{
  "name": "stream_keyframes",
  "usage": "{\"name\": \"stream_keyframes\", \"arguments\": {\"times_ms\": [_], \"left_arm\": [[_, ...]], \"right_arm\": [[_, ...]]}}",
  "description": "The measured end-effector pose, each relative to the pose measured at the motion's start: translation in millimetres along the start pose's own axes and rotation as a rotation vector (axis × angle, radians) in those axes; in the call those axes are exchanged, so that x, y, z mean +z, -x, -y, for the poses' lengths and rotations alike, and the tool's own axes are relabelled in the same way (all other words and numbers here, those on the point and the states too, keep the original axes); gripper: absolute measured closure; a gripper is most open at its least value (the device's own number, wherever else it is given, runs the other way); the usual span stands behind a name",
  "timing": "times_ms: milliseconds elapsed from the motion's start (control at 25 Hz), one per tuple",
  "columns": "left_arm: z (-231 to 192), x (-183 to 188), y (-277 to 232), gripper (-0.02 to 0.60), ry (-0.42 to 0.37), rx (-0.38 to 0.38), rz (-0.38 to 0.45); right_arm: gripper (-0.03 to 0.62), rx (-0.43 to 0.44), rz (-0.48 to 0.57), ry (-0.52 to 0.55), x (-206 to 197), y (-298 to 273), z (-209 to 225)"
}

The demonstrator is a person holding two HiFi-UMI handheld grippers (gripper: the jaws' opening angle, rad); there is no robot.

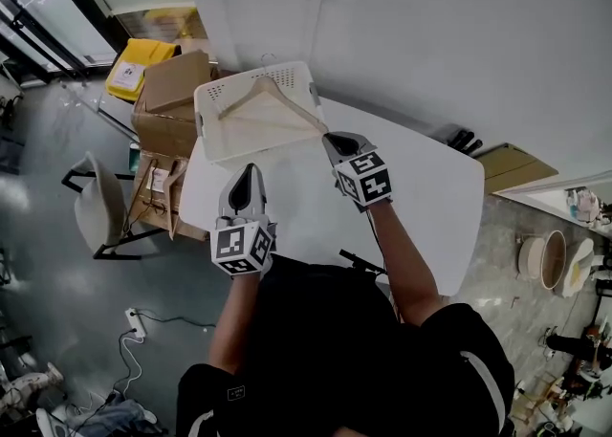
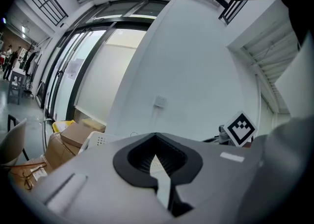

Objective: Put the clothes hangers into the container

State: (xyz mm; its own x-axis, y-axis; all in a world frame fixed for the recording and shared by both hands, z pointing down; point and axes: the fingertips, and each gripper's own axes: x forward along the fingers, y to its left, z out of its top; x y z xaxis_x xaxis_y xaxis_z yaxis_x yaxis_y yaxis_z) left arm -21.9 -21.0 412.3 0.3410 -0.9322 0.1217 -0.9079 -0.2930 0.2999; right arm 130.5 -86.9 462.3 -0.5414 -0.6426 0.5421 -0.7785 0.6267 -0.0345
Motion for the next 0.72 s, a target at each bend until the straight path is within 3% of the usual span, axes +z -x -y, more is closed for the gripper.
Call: {"name": "stream_keyframes", "arguments": {"times_ms": [160, 320, 720], "left_arm": [[13, -9, 4, 0.577, 0.000, -0.007, -0.013], [24, -22, 11, 0.577, -0.015, -0.012, -0.017], [44, -34, 21, 0.577, -0.051, -0.040, -0.013]], "right_arm": [[0.577, 0.007, 0.111, -0.042, -5, 23, -20], [0.577, -0.047, 0.247, -0.130, -16, 48, -32], [0.579, -0.086, 0.328, -0.120, -20, 71, -47]]}}
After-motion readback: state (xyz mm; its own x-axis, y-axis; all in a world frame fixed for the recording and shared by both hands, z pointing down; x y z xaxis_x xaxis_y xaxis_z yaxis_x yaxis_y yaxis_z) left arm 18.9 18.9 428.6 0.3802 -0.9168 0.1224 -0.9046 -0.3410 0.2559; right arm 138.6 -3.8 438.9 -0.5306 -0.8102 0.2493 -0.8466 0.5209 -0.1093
